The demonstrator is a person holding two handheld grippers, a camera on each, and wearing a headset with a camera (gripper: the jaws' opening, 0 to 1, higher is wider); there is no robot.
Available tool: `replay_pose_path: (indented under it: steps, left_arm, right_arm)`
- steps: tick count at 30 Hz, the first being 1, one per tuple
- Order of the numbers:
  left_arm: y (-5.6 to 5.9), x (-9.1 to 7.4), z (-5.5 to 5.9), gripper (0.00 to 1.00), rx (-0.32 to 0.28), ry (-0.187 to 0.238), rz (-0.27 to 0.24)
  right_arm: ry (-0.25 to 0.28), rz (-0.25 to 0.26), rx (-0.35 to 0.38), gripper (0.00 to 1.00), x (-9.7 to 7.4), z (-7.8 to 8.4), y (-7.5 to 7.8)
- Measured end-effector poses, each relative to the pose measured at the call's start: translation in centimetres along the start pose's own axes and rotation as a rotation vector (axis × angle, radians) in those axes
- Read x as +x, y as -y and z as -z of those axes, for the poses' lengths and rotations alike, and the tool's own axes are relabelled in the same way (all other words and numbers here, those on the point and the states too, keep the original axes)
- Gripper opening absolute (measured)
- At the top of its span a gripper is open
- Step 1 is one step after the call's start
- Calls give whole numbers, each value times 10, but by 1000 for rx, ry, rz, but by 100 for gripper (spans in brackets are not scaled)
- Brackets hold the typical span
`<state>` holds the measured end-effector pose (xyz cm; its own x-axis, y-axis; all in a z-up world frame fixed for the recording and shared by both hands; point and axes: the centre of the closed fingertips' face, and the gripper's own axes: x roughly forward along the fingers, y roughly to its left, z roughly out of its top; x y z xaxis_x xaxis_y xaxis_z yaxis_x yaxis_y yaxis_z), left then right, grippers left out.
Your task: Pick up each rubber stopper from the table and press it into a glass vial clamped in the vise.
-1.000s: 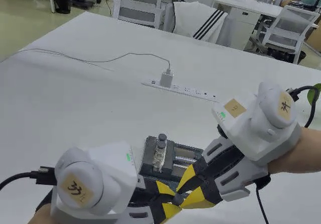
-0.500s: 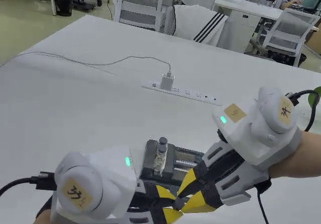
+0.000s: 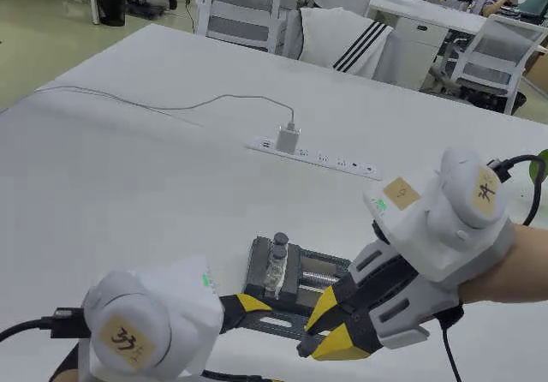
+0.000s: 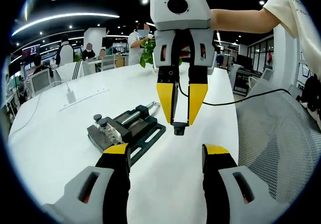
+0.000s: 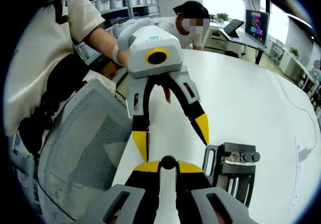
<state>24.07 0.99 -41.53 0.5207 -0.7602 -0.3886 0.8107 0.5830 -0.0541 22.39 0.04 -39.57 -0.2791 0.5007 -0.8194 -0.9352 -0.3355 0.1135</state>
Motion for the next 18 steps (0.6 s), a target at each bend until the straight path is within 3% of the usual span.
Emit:
replay_pose_path:
  steps: [10,14,18]
  left_arm:
    - [-19,-5,12,98,-32,-23,-103]
    - [-23,-8,19,99,-46,-50,-118]
    - [-25,-10,20,99,-58,-48,-125]
  right_arm:
    - [-14,-10,-15,6,5,0,0]
    - [-18,-12,-22,6,6,0,2]
    - [-27,-10,-26,6,6,1,6]
